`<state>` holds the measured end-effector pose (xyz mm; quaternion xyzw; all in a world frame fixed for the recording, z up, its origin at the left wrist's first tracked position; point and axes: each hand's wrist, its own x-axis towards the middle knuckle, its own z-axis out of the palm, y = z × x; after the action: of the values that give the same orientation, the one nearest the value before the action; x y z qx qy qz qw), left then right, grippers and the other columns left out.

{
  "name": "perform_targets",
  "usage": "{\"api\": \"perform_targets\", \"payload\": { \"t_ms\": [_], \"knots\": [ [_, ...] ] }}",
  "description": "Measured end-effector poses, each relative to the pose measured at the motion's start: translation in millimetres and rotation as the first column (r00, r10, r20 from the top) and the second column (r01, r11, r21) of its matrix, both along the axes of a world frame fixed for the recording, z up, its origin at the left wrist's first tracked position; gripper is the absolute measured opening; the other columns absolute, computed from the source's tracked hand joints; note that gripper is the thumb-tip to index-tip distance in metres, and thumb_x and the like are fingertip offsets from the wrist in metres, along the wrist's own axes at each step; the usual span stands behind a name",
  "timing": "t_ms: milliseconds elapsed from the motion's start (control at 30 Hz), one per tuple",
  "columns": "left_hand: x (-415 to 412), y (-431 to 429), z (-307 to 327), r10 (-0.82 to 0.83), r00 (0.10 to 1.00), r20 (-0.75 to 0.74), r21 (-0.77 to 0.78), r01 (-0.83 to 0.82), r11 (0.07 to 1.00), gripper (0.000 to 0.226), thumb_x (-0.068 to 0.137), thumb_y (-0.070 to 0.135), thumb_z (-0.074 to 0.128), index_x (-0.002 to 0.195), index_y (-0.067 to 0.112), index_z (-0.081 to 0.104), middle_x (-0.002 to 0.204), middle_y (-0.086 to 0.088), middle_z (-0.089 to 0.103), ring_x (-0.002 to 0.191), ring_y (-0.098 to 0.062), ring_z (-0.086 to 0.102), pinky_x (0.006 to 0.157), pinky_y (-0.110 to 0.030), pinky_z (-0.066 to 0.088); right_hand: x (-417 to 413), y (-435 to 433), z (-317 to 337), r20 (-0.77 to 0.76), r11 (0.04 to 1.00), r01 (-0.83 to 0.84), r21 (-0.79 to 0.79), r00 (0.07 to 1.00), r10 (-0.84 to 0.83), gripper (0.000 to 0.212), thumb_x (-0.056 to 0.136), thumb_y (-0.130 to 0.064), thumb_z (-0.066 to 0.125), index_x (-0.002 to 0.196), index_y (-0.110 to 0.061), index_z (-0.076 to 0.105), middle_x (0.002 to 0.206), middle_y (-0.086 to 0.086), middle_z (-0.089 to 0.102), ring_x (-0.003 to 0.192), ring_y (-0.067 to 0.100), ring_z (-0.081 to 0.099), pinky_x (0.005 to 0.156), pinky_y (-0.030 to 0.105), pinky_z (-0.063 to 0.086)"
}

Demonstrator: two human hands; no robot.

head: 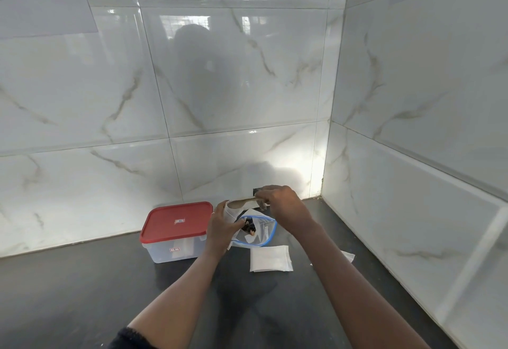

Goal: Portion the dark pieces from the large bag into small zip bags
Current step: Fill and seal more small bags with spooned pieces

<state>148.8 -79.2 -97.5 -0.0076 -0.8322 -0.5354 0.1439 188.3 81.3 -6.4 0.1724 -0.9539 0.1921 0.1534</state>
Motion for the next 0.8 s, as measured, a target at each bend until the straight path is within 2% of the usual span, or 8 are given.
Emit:
{"api": "perform_targets", "payload": {
  "t_ms": [133, 267, 333, 433, 533, 667, 733, 800],
  "knots": [
    [1.5, 1.6, 1.9, 0.024, 1.000, -0.004, -0.010, -0.024, 1.000, 0.054, 0.073, 0.014, 0.076, 0.122, 0.013, 0.053, 0.110, 0.004, 0.056, 0.099, -0.016, 0.050, 0.083, -0.026, 0.039, 9.4, 2.7, 8.6, -0.033, 0.991, 0.117, -0.065, 0.992, -0.119, 0.026, 0.076, 0.004, 0.050, 0.089, -0.007, 0.070, 0.084, 0.010, 0.067, 0.075, 0.028, 0.060, 0.068, 0.033, 0.052],
    [0.1, -0.9, 7.1, 0.034, 0.999, -0.004, -0.010, -0.034, 0.999, 0.046, 0.075, 0.012, 0.073, 0.118, 0.013, 0.057, 0.110, -0.002, 0.062, 0.097, -0.021, 0.056, 0.080, -0.026, 0.040, 9.1, 16.5, 23.0, 0.235, 0.892, 0.410, -0.188, 0.901, -0.365, 0.034, 0.085, 0.002, 0.044, 0.104, -0.006, 0.071, 0.107, 0.014, 0.064, 0.097, 0.030, 0.062, 0.080, 0.030, 0.051],
    [0.5, -1.8, 10.0, 0.037, 0.999, -0.014, -0.018, -0.038, 0.999, 0.043, 0.076, 0.012, 0.072, 0.116, 0.014, 0.058, 0.110, -0.002, 0.063, 0.098, -0.022, 0.057, 0.080, -0.026, 0.041, 10.4, 15.3, 19.7, 0.277, 0.905, 0.407, -0.120, 0.889, -0.363, 0.034, 0.085, 0.005, 0.045, 0.106, -0.004, 0.070, 0.106, 0.013, 0.066, 0.101, 0.027, 0.061, 0.082, 0.029, 0.053],
    [2.6, -2.1, 13.6, 0.038, 0.999, -0.027, -0.039, -0.039, 0.998, 0.038, 0.076, 0.013, 0.072, 0.112, 0.012, 0.061, 0.106, -0.002, 0.065, 0.091, -0.019, 0.057, 0.078, -0.023, 0.040, 8.5, -2.5, -4.9, 0.325, 0.921, 0.373, -0.113, 0.890, -0.320, 0.034, 0.083, 0.004, 0.048, 0.111, -0.002, 0.066, 0.108, 0.014, 0.066, 0.094, 0.026, 0.062, 0.069, 0.026, 0.051],
    [4.7, -3.1, 15.1, 0.040, 0.998, -0.038, -0.075, -0.043, 0.996, 0.035, 0.076, 0.014, 0.073, 0.109, 0.011, 0.063, 0.101, -0.004, 0.067, 0.084, -0.017, 0.057, 0.073, -0.021, 0.038, 7.9, -28.4, -25.8, 0.410, 0.910, 0.371, -0.187, 0.871, -0.271, 0.032, 0.089, 0.003, 0.045, 0.115, 0.001, 0.063, 0.112, 0.016, 0.061, 0.106, 0.032, 0.061, 0.085, 0.031, 0.050],
    [5.6, -6.7, 15.6, 0.025, 0.999, -0.043, -0.106, -0.029, 0.994, 0.035, 0.074, 0.016, 0.074, 0.106, 0.010, 0.065, 0.098, -0.004, 0.069, 0.083, -0.019, 0.060, 0.072, -0.023, 0.041, 7.3, -49.0, -45.2, 0.430, 0.899, 0.361, -0.248, 0.873, -0.231, 0.030, 0.092, 0.003, 0.041, 0.113, 0.004, 0.062, 0.102, 0.019, 0.062, 0.110, 0.031, 0.059, 0.088, 0.032, 0.046],
    [6.6, -9.7, 15.8, 0.012, 0.999, -0.038, -0.097, -0.015, 0.995, 0.034, 0.072, 0.018, 0.076, 0.104, 0.011, 0.066, 0.097, -0.003, 0.070, 0.086, -0.021, 0.063, 0.074, -0.027, 0.046, 4.1, -55.5, -52.2, 0.452, 0.884, 0.389, -0.260, 0.858, -0.245, 0.031, 0.094, 0.002, 0.039, 0.116, 0.002, 0.061, 0.120, 0.016, 0.062, 0.113, 0.026, 0.058, 0.085, 0.025, 0.045],
    [5.5, -13.8, 14.7, -0.006, 0.999, -0.042, -0.118, 0.001, 0.993, 0.035, 0.071, 0.020, 0.077, 0.104, 0.013, 0.066, 0.095, 0.000, 0.070, 0.087, -0.019, 0.064, 0.074, -0.024, 0.048, -3.6, -62.6, -59.6, 0.519, 0.846, 0.446, -0.291, 0.817, -0.252, 0.030, 0.097, -0.003, 0.040, 0.120, 0.003, 0.057, 0.124, 0.016, 0.060, 0.108, 0.022, 0.060, 0.067, 0.009, 0.042]
  ]
}}
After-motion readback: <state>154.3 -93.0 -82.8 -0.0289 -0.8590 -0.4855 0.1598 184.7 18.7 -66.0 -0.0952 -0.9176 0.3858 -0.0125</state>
